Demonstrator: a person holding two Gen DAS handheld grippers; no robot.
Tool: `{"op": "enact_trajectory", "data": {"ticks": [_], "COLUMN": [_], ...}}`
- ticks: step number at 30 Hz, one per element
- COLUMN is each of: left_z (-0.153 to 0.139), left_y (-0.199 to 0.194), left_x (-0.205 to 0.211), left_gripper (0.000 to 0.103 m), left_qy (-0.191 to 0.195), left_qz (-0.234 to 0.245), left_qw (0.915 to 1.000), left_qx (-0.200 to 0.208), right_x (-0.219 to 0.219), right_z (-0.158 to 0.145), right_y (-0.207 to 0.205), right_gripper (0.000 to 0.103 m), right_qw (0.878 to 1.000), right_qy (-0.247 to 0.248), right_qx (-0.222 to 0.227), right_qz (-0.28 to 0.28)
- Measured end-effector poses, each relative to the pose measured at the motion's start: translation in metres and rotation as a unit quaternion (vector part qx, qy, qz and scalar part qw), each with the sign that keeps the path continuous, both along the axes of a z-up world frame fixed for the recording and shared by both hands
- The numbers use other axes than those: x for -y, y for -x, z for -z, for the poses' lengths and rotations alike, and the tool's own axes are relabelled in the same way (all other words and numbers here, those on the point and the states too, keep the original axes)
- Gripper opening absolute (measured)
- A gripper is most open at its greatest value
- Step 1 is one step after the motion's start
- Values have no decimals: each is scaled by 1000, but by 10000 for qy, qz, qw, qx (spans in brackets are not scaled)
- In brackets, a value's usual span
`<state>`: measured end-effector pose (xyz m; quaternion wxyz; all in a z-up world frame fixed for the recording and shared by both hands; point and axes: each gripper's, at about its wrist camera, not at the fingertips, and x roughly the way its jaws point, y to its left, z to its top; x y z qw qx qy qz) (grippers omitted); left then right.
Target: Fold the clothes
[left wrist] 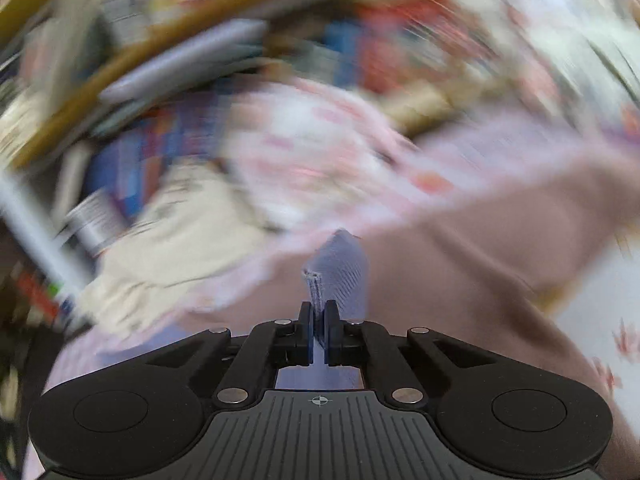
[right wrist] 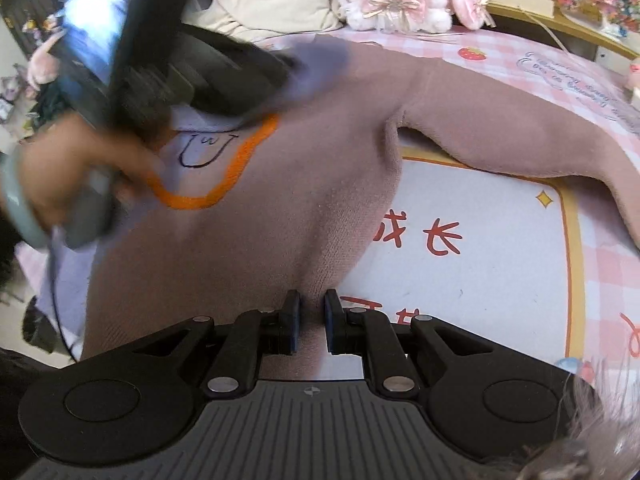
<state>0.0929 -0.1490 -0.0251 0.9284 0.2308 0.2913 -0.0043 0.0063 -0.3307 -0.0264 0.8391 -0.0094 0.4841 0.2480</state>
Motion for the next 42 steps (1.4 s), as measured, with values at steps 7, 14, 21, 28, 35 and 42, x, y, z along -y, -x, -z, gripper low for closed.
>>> {"op": "enact_trajectory", "data": {"ticks": [7, 14, 21, 28, 35, 42], "left_z": [-60, -73, -42, -24, -16, 14], "left_y": [25, 58, 79, 102, 122, 104], "left_x": [-158, -300, -366, -378, -309, -260], "left_gripper": [4, 4, 5, 62, 62, 60], "left_qy": [796, 915, 942, 896, 2644, 3162], "left_qz": [-1517, -2844, -3446, -3754, -2075, -1335], "left_qw": [9826, 9503, 9324, 9219, 9413, 9296], "left_qx": [714, 878, 554, 322, -321, -1342], "right_x": [-14, -28, -35, -43, -43, -38], "right_z": [0, 1, 2, 1, 1, 0], "right_y": [9, 9, 9, 11, 14, 22], "right_gripper": [14, 17, 17, 17, 20, 21], "right_qw": [9983, 9952, 9910, 9865, 9814, 9765], "right_qy": [344, 610, 701, 896, 890, 738], "right_qx": [122, 162, 132, 185, 198, 121], "right_qz": [457, 742, 1137, 1362, 1689, 2020]}}
